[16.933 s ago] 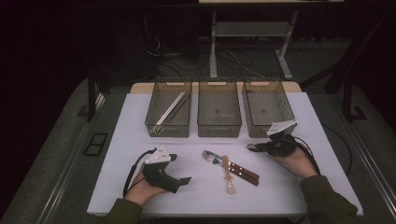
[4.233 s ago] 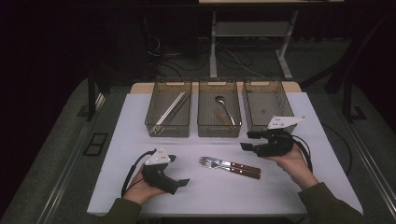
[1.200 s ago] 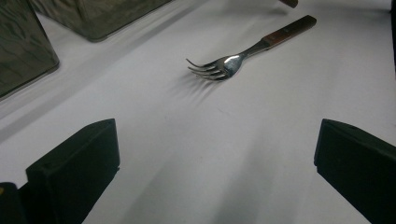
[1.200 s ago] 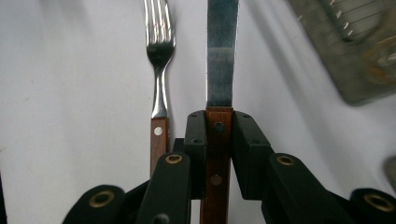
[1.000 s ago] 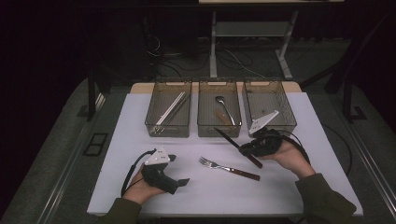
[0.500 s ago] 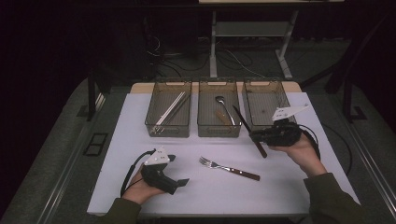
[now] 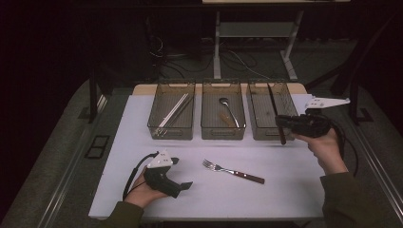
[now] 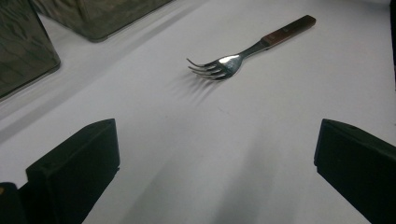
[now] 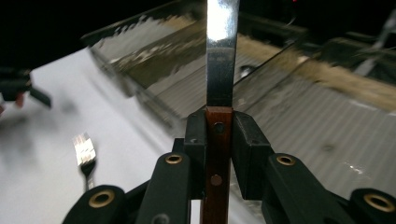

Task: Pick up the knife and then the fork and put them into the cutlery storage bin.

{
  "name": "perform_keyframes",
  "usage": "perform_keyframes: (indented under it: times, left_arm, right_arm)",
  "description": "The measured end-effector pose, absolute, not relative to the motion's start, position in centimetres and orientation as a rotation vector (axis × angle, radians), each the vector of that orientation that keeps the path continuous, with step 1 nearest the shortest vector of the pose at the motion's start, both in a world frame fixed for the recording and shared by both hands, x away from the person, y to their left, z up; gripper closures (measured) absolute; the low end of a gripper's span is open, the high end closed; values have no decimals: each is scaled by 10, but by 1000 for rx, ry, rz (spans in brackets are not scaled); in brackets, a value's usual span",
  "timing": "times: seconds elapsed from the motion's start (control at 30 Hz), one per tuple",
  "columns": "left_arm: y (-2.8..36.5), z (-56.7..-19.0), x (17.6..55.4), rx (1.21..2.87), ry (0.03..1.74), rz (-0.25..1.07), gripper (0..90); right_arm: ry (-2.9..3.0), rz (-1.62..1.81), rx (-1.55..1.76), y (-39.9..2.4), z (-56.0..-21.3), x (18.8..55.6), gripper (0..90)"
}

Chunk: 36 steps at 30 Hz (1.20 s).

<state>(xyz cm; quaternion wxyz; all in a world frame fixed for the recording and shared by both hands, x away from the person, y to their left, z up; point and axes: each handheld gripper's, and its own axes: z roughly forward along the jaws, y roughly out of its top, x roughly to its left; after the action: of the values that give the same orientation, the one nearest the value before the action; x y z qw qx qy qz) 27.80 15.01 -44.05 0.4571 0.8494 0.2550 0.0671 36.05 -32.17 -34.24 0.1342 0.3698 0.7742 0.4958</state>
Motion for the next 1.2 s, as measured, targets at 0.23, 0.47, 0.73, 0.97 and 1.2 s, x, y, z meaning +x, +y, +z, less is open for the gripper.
perform_keyframes:
  times: [0.23,0.47,0.73,0.97,1.2]
  left_arm:
    - [150,-440,278,2092,629,164,0]
    - [150,-440,278,2090,628,164,0]
    - [150,-440,277,2087,625,161,0]
    - [151,-440,277,2089,622,164,0]
    - [151,-440,278,2097,622,176,0]
  right_arm:
    - [2139,1407,1152,-340,-331,383,769]
    - [2064,1368,1197,-342,-333,407,768]
    - [2026,1284,1287,-342,-356,428,768]
    - [2051,1197,1373,-342,-383,434,767]
    - [2078,1110,1407,-344,-396,433,767]
